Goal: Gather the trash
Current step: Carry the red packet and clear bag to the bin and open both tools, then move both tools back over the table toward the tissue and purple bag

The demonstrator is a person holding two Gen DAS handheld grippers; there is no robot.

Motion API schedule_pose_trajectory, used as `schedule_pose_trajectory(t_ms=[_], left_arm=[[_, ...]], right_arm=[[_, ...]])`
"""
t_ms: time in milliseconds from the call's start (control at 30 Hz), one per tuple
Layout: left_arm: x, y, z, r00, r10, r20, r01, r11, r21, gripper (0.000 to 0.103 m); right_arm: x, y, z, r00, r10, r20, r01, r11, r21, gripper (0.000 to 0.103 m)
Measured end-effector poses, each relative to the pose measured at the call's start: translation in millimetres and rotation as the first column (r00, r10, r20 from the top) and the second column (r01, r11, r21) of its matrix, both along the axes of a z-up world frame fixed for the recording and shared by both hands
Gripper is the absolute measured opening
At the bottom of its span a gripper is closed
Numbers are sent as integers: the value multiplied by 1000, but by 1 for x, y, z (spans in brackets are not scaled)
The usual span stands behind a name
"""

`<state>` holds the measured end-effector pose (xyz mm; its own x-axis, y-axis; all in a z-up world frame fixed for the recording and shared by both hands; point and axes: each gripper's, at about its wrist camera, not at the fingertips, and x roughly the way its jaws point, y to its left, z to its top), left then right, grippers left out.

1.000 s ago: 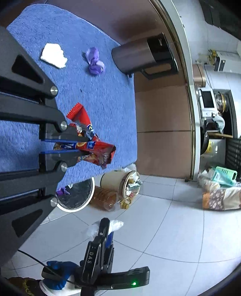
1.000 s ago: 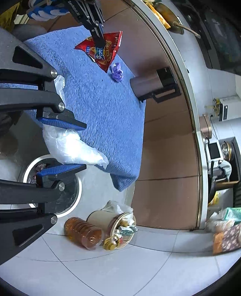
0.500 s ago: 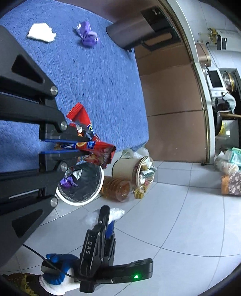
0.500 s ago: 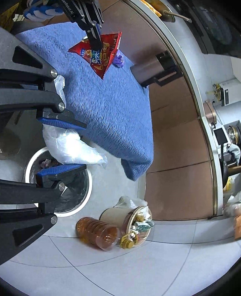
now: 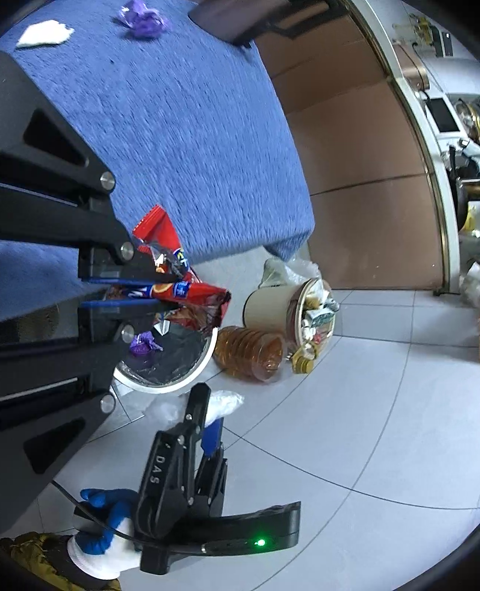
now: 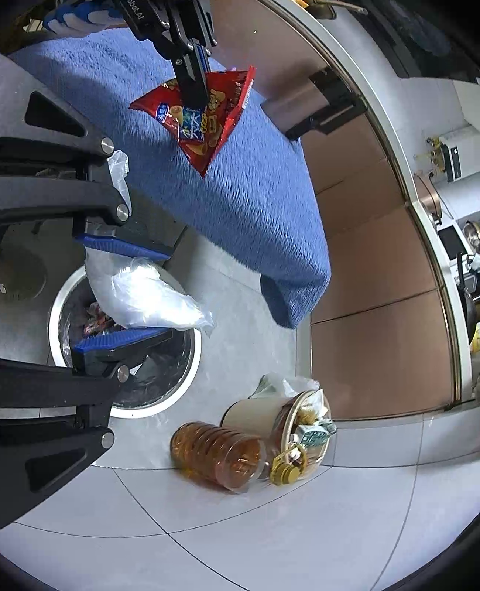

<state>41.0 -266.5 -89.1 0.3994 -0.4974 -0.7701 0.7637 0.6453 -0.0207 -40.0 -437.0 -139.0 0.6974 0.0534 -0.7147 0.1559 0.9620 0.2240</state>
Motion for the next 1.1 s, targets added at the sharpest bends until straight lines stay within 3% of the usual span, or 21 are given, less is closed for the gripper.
schedule_pose_trajectory(t_ms=[367, 467, 533, 600, 667, 700, 833, 1100], left_arm=[[36, -61, -45, 993, -5, -118, 9, 999, 38, 9], [44, -72, -54, 988, -8, -156, 14, 999, 34, 9], [47, -78, -58, 987, -1, -160, 7, 999, 35, 15], [49, -80, -60, 986, 1, -168, 2, 1000, 23, 34], [49, -81, -59, 987, 8, -163, -7, 1000, 7, 46], [49, -81, -59, 987, 9, -160, -8, 1000, 4, 47], [45, -77, -53, 989, 5, -150, -6, 1000, -7, 47], [24, -34, -24, 999, 41, -33, -42, 999, -31, 47]], right_arm=[[35, -33, -50, 995, -21, -98, 21, 1000, -1, 36], [43, -39, -65, 991, -34, -128, 33, 999, -11, 44], [46, -43, -71, 990, -40, -138, 38, 999, -15, 49], [47, -47, -76, 988, -48, -150, 45, 999, -22, 51], [47, -50, -79, 986, -56, -159, 53, 998, -23, 53], [45, -51, -80, 985, -61, -159, 59, 998, -21, 54], [38, -56, -78, 984, -82, -160, 81, 997, -13, 54], [16, -51, -52, 988, -100, -119, 99, 995, -10, 54]])
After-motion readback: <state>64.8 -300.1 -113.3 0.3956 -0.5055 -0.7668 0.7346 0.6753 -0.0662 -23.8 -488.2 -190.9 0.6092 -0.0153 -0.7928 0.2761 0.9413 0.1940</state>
